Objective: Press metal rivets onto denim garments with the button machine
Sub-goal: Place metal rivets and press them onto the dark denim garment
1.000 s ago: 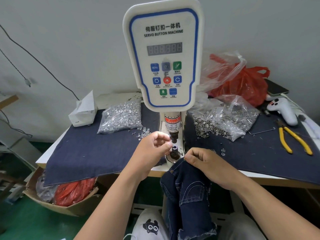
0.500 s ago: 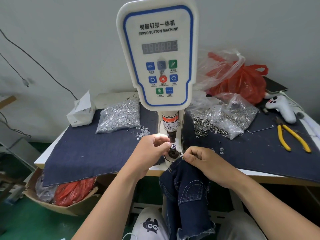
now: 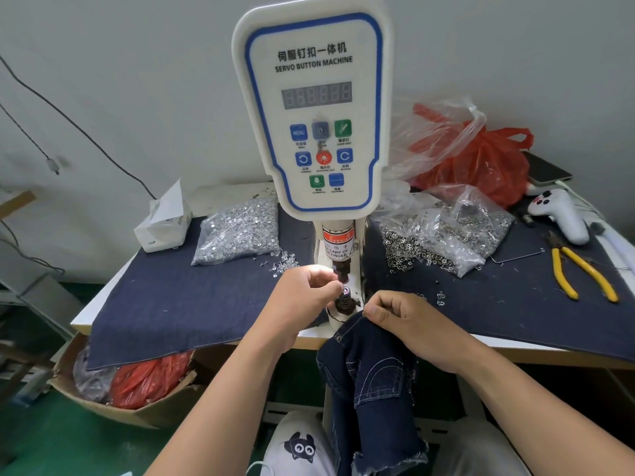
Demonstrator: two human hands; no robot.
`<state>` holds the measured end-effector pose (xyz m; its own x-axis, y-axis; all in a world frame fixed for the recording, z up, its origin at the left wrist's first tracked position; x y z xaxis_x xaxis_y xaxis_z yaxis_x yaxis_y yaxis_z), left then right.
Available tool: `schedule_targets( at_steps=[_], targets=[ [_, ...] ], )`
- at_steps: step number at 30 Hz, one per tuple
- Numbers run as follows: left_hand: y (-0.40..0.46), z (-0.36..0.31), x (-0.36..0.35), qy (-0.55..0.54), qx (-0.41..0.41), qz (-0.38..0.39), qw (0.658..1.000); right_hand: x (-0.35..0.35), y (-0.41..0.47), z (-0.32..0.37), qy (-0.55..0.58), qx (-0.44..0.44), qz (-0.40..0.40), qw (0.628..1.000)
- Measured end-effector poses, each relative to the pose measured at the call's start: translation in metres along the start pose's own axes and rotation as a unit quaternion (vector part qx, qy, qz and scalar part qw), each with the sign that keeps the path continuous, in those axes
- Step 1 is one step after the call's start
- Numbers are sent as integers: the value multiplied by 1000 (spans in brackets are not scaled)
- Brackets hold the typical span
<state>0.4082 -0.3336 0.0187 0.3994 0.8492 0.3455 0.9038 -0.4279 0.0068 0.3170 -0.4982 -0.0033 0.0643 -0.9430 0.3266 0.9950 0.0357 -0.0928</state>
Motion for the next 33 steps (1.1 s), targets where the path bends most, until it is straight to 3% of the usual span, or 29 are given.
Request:
schedule_targets(
  at_steps=[8, 13, 18, 22, 25, 29, 31, 33],
  targets=[
    [-5, -4, 1, 7, -17, -11, 1000, 0, 1, -5, -4, -13, 2, 1000],
    [-33, 6, 12, -57, -2, -67, 996, 0, -2, 1, 20, -10, 13, 1000],
    [-73, 8, -11, 91, -120, 88, 985, -7, -13, 13, 93, -8, 87, 992],
    [-81, 8, -10, 148, -138, 128, 971, -9, -23, 22, 149, 8, 116, 982],
    [-85, 13, -4, 24, -111, 150, 982, -2, -27, 29, 209, -13, 108, 972],
    [-81, 13, -7, -211, -91, 127, 965, 4, -26, 40, -23, -16, 75, 997],
    [-75, 11, -14, -247, -64, 102, 962, 9, -24, 39, -45, -30, 58, 997],
    [-65, 10, -16, -189, -56, 56, 979, 14, -22, 37, -12, -43, 25, 999]
  ],
)
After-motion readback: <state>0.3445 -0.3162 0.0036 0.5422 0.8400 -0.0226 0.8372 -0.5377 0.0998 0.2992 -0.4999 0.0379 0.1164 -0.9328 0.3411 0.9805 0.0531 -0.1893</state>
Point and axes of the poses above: each hand's wrist, its own y-axis towards the middle knuckle, its own x-axis out of the back of the hand, z = x × y, the point moved 6 cm from there along y, towards the middle knuckle, and after that the axes turned 6 degrees about -x, right-handed, at the moved point
